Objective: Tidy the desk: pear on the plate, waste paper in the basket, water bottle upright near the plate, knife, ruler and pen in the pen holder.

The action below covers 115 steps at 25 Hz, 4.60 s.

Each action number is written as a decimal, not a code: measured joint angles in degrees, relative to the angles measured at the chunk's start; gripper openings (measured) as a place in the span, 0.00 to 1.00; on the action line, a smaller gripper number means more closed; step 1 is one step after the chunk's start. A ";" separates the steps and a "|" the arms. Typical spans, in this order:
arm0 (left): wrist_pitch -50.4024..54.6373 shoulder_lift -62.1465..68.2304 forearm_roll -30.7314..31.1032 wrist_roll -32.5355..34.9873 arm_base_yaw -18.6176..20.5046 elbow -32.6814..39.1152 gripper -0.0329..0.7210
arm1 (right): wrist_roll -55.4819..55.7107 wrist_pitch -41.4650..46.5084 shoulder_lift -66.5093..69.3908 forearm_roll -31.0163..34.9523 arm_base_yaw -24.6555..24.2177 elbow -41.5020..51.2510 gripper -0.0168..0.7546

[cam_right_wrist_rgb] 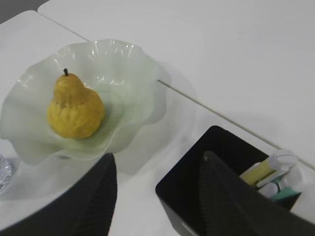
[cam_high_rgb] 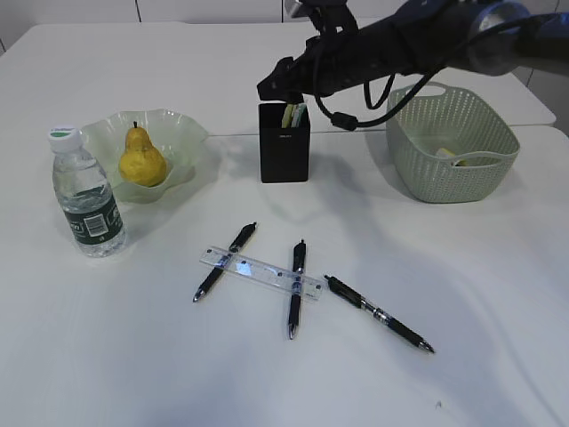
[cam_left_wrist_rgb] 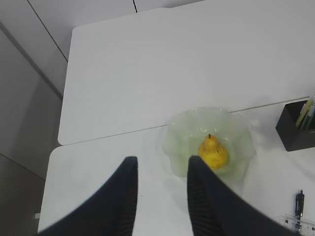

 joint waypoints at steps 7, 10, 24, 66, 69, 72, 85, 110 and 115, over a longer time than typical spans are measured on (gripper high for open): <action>0.00 0.00 0.00 0.00 0.00 0.00 0.36 | 22.21 14.25 -8.43 -22.91 0.00 0.00 0.58; 0.00 0.00 0.00 0.00 0.00 0.00 0.36 | 28.81 21.54 -11.09 -31.24 0.00 0.00 0.58; 0.00 -8.37 0.88 -0.86 0.00 0.00 0.36 | 40.94 33.65 -14.63 -41.37 4.91 -0.03 0.58; -0.14 -28.12 -5.18 -6.21 0.00 44.83 0.36 | 37.72 26.15 -7.31 -58.84 20.56 14.41 0.79; -0.19 -28.12 -4.96 -6.21 0.00 44.83 0.36 | 37.35 23.10 -6.88 -58.64 20.56 14.41 0.78; -0.19 -28.12 -4.85 -6.21 0.00 44.83 0.36 | 36.46 21.05 -6.80 -58.30 20.56 14.41 0.78; -0.28 -28.12 -4.65 -6.34 0.00 44.83 0.36 | 33.31 19.74 -5.76 -56.97 20.56 14.41 0.77; -0.28 -28.12 -4.59 -6.43 0.00 44.83 0.36 | 31.72 18.22 -2.33 -57.19 20.56 14.31 0.77; -0.28 -28.12 -4.59 -6.43 0.00 44.83 0.36 | 31.72 18.23 -2.33 -57.23 20.56 14.31 0.77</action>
